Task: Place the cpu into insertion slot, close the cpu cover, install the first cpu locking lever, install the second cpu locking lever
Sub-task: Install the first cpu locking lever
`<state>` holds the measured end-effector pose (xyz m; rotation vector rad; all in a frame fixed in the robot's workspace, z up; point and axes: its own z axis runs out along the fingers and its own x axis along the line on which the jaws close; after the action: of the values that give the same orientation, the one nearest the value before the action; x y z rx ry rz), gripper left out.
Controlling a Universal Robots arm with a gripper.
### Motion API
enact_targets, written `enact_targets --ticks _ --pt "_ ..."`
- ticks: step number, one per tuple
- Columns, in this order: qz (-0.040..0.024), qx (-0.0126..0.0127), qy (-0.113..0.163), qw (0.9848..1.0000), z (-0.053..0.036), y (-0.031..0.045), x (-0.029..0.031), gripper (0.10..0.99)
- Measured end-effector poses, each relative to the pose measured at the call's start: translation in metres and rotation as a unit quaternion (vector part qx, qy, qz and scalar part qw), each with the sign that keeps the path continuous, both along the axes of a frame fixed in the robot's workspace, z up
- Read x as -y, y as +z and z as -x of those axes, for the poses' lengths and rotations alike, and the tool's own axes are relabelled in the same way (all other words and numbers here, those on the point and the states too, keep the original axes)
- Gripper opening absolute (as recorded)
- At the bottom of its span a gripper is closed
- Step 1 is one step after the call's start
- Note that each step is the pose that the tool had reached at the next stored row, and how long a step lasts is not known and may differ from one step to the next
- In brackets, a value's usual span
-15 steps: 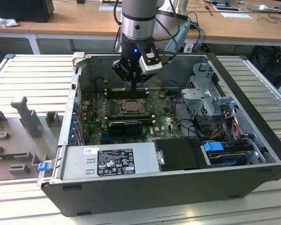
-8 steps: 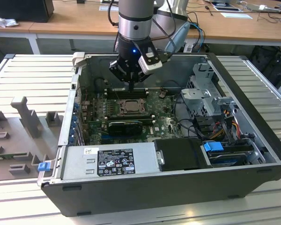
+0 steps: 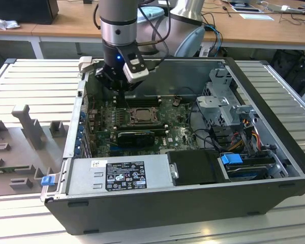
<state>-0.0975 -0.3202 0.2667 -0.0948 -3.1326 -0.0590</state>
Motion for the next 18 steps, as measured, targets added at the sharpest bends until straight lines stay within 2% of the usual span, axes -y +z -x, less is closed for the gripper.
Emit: enact_targets --ticks 3,4,7,10,11,14,16,18 --pt "-0.0006 0.0001 0.0 1.0 0.0108 -0.0012 -0.0009 0.106" --pt "-0.0007 0.0001 0.0 1.0 0.0119 -0.0015 -0.0018 0.106" --pt "-0.0012 0.0 0.0 1.0 0.0125 -0.004 -0.0098 0.106" --pt "-0.0012 0.0 0.0 1.0 0.0122 -0.008 -0.0227 0.106" --pt "-0.0012 0.0 0.0 1.0 0.0119 -0.0085 -0.0252 0.106" --pt "-0.0013 -0.0003 0.0 1.0 0.0064 -0.0093 -0.0299 0.106" --pt "-0.0012 -0.0009 0.0 1.0 -0.0076 -0.0095 -0.0311 0.106" --pt "-0.0013 -0.0012 0.0 1.0 -0.0155 -0.0098 -0.0314 0.106"
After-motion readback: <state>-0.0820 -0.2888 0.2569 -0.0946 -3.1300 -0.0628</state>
